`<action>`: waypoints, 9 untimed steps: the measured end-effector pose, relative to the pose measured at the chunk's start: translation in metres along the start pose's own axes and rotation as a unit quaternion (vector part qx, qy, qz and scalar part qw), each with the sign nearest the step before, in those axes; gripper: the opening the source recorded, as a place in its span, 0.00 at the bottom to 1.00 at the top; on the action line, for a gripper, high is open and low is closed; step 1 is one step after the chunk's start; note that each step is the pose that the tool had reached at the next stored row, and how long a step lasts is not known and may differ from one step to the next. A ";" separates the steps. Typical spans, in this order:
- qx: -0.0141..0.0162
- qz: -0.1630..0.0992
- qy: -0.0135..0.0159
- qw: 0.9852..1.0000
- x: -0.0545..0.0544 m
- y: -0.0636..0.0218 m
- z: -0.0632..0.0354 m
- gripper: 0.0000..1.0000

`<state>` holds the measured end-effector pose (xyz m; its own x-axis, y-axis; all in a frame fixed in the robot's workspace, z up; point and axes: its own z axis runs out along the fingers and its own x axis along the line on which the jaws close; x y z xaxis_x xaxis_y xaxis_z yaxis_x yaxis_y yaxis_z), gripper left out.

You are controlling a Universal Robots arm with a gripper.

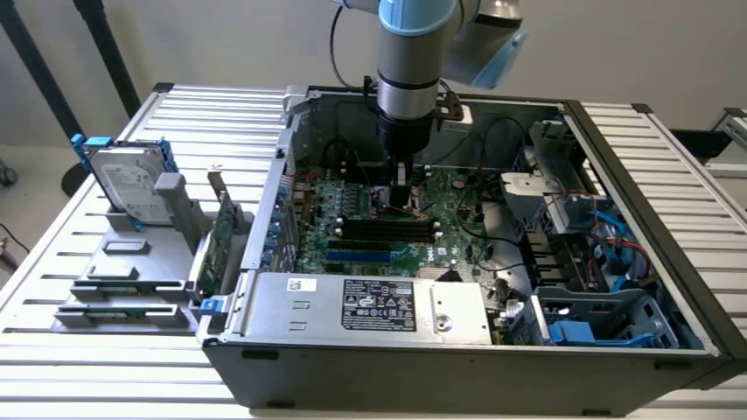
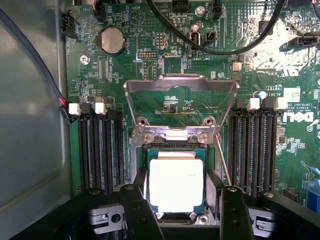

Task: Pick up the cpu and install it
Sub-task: 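Place the cpu into insertion slot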

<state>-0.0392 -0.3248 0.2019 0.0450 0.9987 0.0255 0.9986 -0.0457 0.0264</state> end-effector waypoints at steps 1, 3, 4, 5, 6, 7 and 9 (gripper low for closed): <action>0.000 0.000 0.000 1.000 0.000 0.0000 0.0002 0.55; 0.000 0.000 0.000 1.000 0.000 0.0000 0.0006 0.55; 0.000 0.000 0.000 1.000 0.000 0.0000 0.0008 0.55; 0.000 0.000 -0.001 1.000 0.000 0.0000 0.0010 0.55; 0.000 0.000 -0.001 1.000 0.000 0.0000 0.0012 0.55; 0.000 0.000 -0.001 1.000 0.000 -0.0001 0.0014 0.55; 0.000 0.000 -0.001 1.000 0.000 -0.0001 0.0018 0.55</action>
<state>-0.0392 -0.3245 0.2001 0.0446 0.9987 0.0232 0.9986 -0.0452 0.0264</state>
